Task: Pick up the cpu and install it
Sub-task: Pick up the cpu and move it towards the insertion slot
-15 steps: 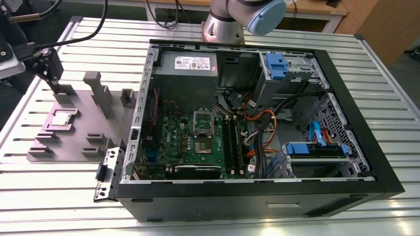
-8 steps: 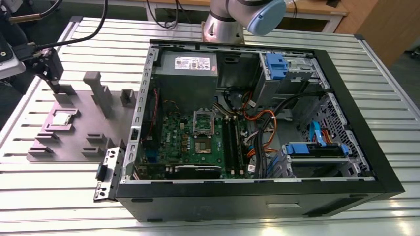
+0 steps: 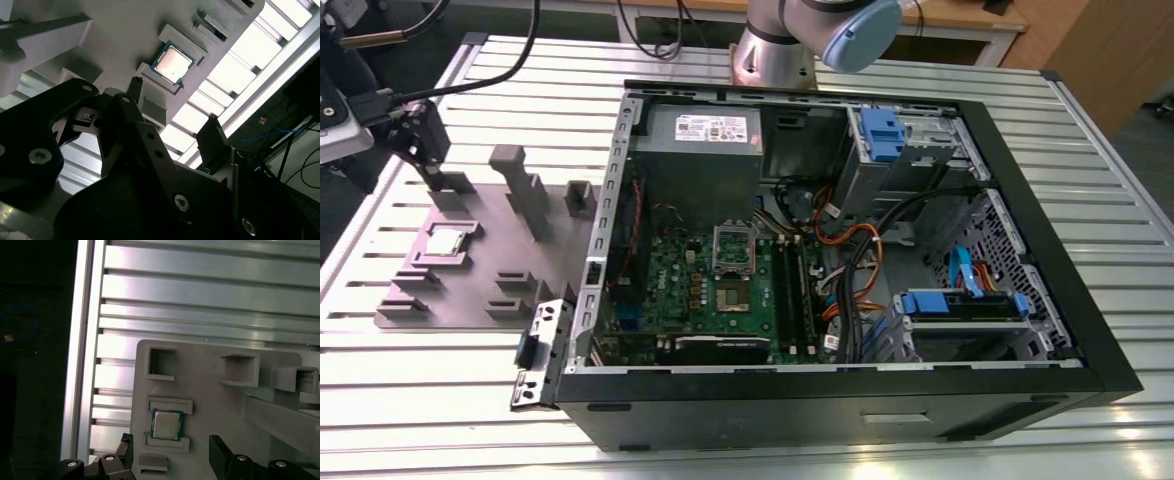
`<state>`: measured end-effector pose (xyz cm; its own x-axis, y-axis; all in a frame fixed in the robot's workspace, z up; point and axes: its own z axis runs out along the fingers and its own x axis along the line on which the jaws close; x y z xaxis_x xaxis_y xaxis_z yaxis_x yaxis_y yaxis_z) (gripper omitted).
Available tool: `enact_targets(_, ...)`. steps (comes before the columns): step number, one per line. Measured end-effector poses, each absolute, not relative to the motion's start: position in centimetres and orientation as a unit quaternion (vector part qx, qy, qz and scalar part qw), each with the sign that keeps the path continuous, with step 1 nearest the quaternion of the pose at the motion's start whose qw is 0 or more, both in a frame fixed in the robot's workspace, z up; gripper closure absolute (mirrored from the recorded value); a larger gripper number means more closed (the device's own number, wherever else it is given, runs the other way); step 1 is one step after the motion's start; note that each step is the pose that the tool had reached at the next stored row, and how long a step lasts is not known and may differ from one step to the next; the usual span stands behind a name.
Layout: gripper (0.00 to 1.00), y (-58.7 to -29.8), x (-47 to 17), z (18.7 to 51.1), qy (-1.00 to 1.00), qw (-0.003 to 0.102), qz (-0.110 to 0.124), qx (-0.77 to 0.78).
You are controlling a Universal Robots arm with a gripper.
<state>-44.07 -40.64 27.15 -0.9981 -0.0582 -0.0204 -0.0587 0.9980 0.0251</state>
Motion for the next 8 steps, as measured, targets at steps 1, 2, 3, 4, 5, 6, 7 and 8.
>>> enact_targets(1, 0.30, -40.6, -44.1, 27.0, 0.999, 0.010, 0.013, -0.029)
enact_targets(2, 0.30, -40.6, -44.1, 26.8, 0.999, 0.009, 0.013, -0.029)
enact_targets(3, 0.30, -40.6, -44.1, 26.6, 0.999, 0.009, 0.013, -0.029)
enact_targets(4, 0.30, -40.6, -44.1, 26.4, 0.999, 0.008, 0.013, -0.029)
enact_targets(5, 0.30, -40.6, -44.1, 26.2, 0.999, 0.008, 0.013, -0.029)
enact_targets(6, 0.30, -40.6, -44.1, 26.1, 0.999, 0.008, 0.013, -0.029)
enact_targets(7, 0.30, -40.6, -44.1, 25.9, 0.999, 0.007, 0.013, -0.029)
enact_targets(8, 0.30, -40.7, -44.1, 25.7, 0.999, 0.007, 0.013, -0.029)
